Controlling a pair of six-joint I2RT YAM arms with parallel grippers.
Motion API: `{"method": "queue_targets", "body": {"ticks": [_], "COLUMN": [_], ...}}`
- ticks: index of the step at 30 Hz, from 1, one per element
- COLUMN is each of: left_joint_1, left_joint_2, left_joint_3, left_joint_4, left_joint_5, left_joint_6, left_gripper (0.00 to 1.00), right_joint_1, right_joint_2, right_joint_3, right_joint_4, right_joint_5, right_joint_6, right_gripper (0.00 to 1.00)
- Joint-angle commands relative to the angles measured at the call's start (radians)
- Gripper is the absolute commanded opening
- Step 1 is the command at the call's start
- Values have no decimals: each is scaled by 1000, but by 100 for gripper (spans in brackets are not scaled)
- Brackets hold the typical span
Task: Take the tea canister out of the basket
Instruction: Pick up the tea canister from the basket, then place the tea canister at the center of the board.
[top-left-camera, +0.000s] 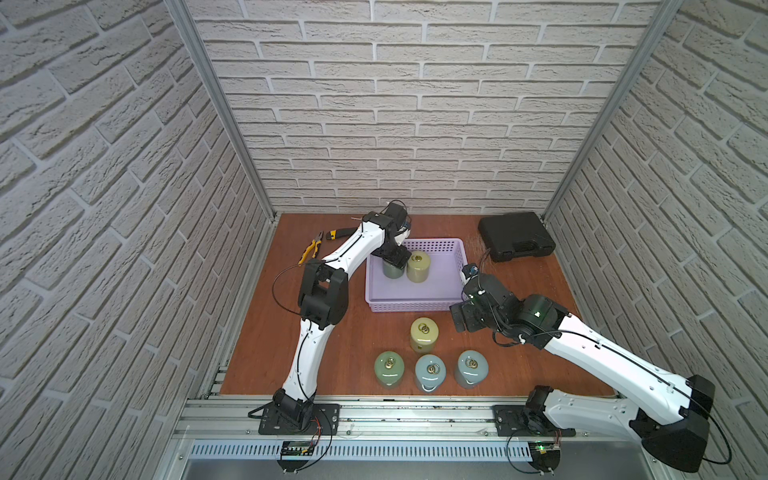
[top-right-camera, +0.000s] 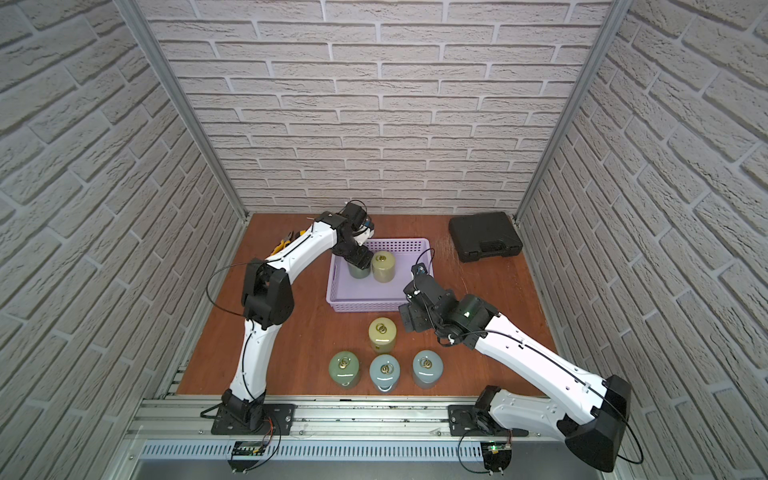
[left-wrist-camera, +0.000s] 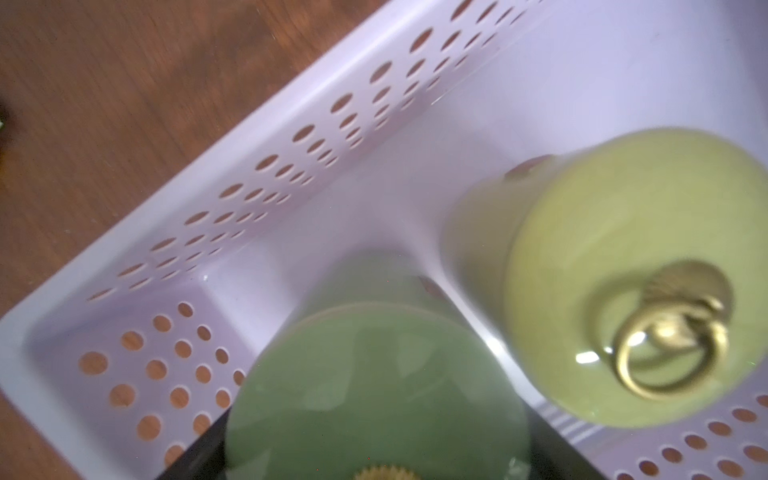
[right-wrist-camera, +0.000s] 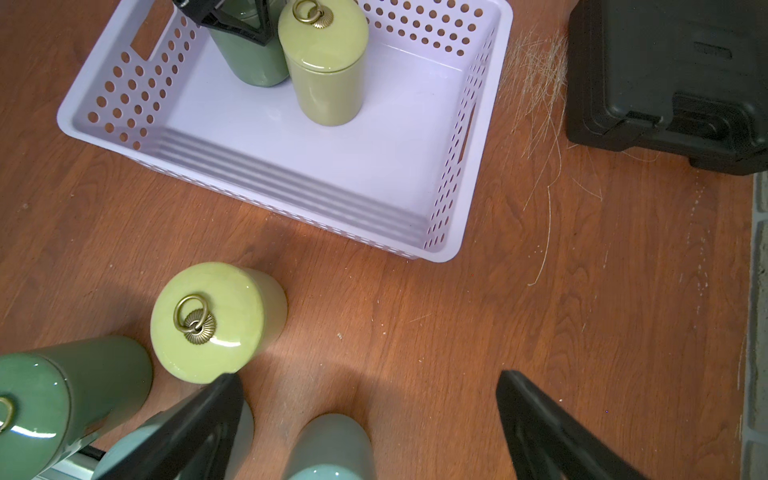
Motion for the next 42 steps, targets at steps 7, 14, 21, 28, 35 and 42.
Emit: {"method": "queue_targets", "body": {"ticks": [7,14,21,28,35,42], "left_joint_1": [0,-14,-39,-85,-146,-215], "left_joint_2": [-163,-249,-353,-457,-567,-651], "left_joint_3": [-21,-72,-160,-267,-388,-491], "left_joint_4": [-19,-36,-33,-24,-4,2], "left_joint_5": [-26,-37,-46,-69,-110,-153], "left_joint_6": [-17,-27,-57,-103,-164,-211], "left_gripper": [60,59,58,58,58,58], "right_joint_1": [-7,-6,-6,-7,-10,-13], "right_joint_2": [-45,-69,-72,-52,6,41], "right_joint_3": [-14,-27,-39,-52,-35,-17], "right_joint_4": [-4,8,24,77,110,116], "right_joint_5": [60,80,62,26,1,-9], "right_joint_6": [25,42,44,41,42,43], "right_gripper": [100,100,100,100,100,100]}}
